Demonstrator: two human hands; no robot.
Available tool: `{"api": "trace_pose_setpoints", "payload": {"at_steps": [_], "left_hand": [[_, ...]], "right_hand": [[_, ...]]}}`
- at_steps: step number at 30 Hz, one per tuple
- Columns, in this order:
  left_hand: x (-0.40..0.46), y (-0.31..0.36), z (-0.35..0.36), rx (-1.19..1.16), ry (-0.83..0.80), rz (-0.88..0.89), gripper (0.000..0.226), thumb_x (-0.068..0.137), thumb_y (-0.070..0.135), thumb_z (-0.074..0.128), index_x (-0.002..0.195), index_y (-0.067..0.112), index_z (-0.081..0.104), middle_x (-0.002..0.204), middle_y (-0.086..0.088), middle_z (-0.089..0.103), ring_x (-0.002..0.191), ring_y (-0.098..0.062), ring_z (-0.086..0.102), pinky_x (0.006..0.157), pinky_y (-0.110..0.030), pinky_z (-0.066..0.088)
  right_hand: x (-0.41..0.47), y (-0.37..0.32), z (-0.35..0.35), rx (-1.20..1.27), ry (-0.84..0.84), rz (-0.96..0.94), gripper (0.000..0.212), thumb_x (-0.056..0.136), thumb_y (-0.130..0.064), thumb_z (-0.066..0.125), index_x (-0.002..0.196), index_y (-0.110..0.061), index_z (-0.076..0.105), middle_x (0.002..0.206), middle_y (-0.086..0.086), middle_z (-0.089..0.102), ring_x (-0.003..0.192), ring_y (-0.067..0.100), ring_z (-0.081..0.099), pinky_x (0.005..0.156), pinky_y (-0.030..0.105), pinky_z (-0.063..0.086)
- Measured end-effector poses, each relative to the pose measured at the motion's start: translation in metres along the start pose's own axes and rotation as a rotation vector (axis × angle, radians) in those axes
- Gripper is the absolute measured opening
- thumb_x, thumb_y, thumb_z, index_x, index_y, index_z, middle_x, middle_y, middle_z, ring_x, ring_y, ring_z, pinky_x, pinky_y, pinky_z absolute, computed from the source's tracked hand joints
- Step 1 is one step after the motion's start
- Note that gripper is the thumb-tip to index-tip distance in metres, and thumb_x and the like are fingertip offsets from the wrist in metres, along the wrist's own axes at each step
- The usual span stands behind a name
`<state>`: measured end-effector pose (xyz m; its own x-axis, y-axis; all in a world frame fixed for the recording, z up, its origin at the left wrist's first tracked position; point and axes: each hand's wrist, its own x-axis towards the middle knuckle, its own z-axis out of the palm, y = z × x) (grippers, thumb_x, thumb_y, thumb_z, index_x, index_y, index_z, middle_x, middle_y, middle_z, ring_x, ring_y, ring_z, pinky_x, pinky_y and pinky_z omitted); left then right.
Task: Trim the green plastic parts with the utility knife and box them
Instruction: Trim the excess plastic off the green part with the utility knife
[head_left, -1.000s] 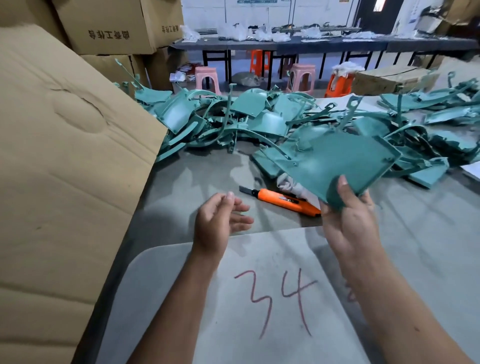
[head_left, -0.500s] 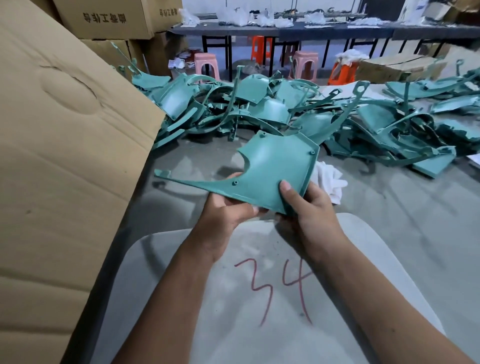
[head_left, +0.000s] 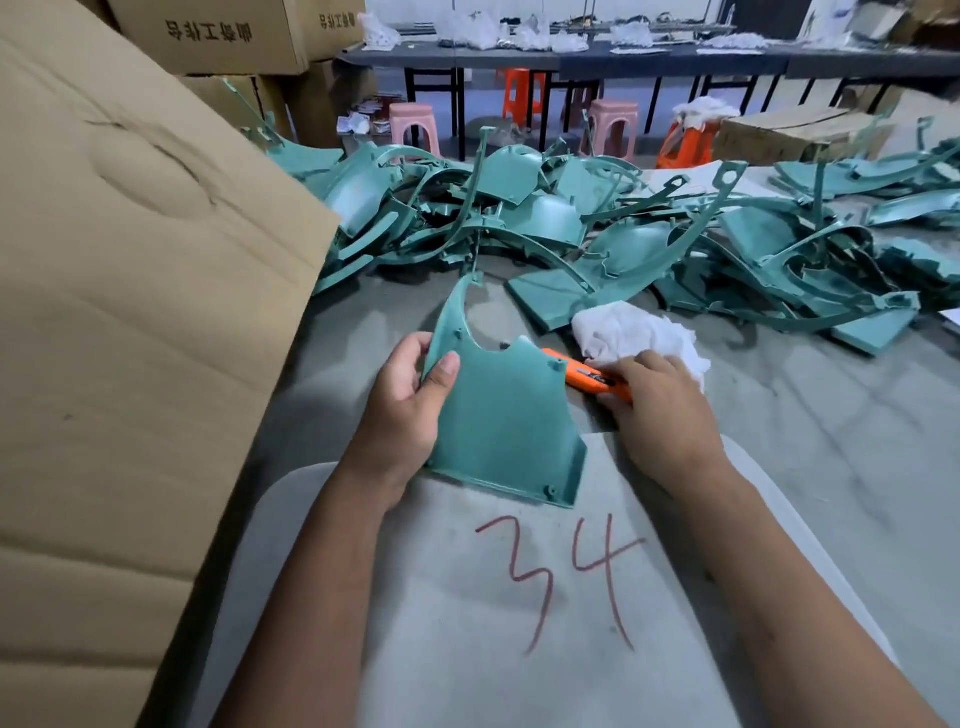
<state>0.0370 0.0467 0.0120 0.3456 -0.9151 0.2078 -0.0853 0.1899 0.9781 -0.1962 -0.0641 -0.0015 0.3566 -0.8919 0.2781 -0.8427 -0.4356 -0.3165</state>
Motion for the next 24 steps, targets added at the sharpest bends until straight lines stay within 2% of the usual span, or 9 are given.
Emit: {"api": "trace_pose_setpoints", "payload": {"at_steps": [3, 5, 9, 11, 13, 16, 18, 21, 24], "left_hand": [[0.0, -0.003, -0.005, 0.186, -0.028, 0.07, 0.029, 0.099, 0.04, 0.051, 0.108, 0.014, 0.059, 0.098, -0.021, 0.07, 0.091, -0.045, 0.066, 0.082, -0.058, 0.057], [-0.001, -0.005, -0.006, 0.373, -0.049, 0.109, 0.038, 0.099, 0.045, 0.046, 0.105, 0.01, 0.06, 0.089, -0.025, 0.066, 0.083, -0.046, 0.062, 0.078, -0.06, 0.052], [-0.002, -0.004, -0.008, 0.543, -0.033, 0.205, 0.028, 0.105, 0.038, 0.044, 0.098, 0.016, 0.06, 0.079, -0.011, 0.065, 0.076, -0.037, 0.06, 0.072, -0.055, 0.051], [-0.001, -0.002, -0.009, 0.613, 0.002, 0.232, 0.026, 0.103, 0.039, 0.041, 0.098, 0.02, 0.058, 0.076, 0.0, 0.063, 0.075, -0.031, 0.059, 0.071, -0.05, 0.052], [0.0, -0.002, -0.004, 0.547, 0.047, 0.199, 0.026, 0.101, 0.036, 0.039, 0.093, 0.021, 0.058, 0.075, 0.002, 0.062, 0.074, -0.025, 0.058, 0.069, -0.044, 0.05], [0.003, -0.007, 0.006, 0.327, 0.135, 0.05, 0.03, 0.097, 0.034, 0.042, 0.085, 0.015, 0.061, 0.068, 0.004, 0.059, 0.065, -0.017, 0.049, 0.063, -0.036, 0.039], [0.007, -0.011, 0.008, 0.22, 0.14, -0.016, 0.033, 0.094, 0.034, 0.043, 0.084, 0.009, 0.062, 0.064, 0.006, 0.055, 0.063, -0.014, 0.044, 0.062, -0.034, 0.034], [0.01, -0.008, 0.012, 0.15, 0.097, -0.045, 0.037, 0.096, 0.031, 0.045, 0.089, -0.001, 0.062, 0.071, -0.005, 0.057, 0.067, -0.018, 0.046, 0.065, -0.035, 0.034], [0.011, -0.006, 0.019, 0.072, 0.075, -0.074, 0.035, 0.107, 0.017, 0.043, 0.091, -0.012, 0.054, 0.073, -0.014, 0.052, 0.068, -0.022, 0.043, 0.066, -0.036, 0.034]], "right_hand": [[0.001, 0.005, -0.005, 0.022, 0.1, 0.103, 0.026, 0.104, -0.022, 0.055, 0.125, -0.008, 0.062, 0.12, 0.013, 0.057, 0.106, 0.036, 0.054, 0.088, 0.045, 0.043], [-0.002, 0.009, -0.006, 0.177, 0.185, 0.148, 0.021, 0.106, -0.02, 0.053, 0.123, -0.008, 0.056, 0.111, 0.011, 0.058, 0.098, 0.035, 0.056, 0.078, 0.043, 0.039], [-0.009, 0.002, -0.009, 0.814, 0.111, 0.157, 0.017, 0.102, -0.02, 0.062, 0.111, -0.016, 0.048, 0.081, 0.003, 0.053, 0.072, 0.021, 0.048, 0.065, 0.037, 0.04], [-0.011, -0.003, -0.01, 0.92, 0.074, 0.097, 0.014, 0.103, -0.029, 0.065, 0.101, -0.021, 0.053, 0.068, -0.005, 0.049, 0.06, 0.016, 0.044, 0.054, 0.028, 0.039], [-0.012, -0.009, -0.01, 0.956, 0.016, 0.033, 0.015, 0.105, -0.033, 0.057, 0.094, -0.023, 0.059, 0.061, -0.01, 0.047, 0.054, 0.013, 0.042, 0.049, 0.023, 0.036], [-0.014, -0.016, -0.007, 0.919, -0.048, -0.072, 0.015, 0.108, -0.02, 0.052, 0.107, -0.018, 0.066, 0.074, -0.004, 0.063, 0.065, 0.012, 0.056, 0.062, 0.02, 0.046], [-0.016, -0.018, -0.007, 0.967, -0.089, -0.133, 0.016, 0.107, -0.014, 0.052, 0.117, -0.023, 0.061, 0.083, 0.003, 0.065, 0.069, 0.016, 0.058, 0.063, 0.019, 0.047], [-0.019, -0.023, -0.006, 0.93, -0.098, -0.169, 0.009, 0.104, -0.033, 0.05, 0.106, -0.037, 0.058, 0.076, 0.004, 0.059, 0.064, 0.019, 0.051, 0.058, 0.031, 0.042], [-0.022, -0.025, -0.003, 0.712, -0.013, -0.213, 0.021, 0.105, -0.051, 0.047, 0.106, -0.035, 0.06, 0.067, 0.003, 0.055, 0.057, 0.02, 0.049, 0.054, 0.04, 0.04]]}}
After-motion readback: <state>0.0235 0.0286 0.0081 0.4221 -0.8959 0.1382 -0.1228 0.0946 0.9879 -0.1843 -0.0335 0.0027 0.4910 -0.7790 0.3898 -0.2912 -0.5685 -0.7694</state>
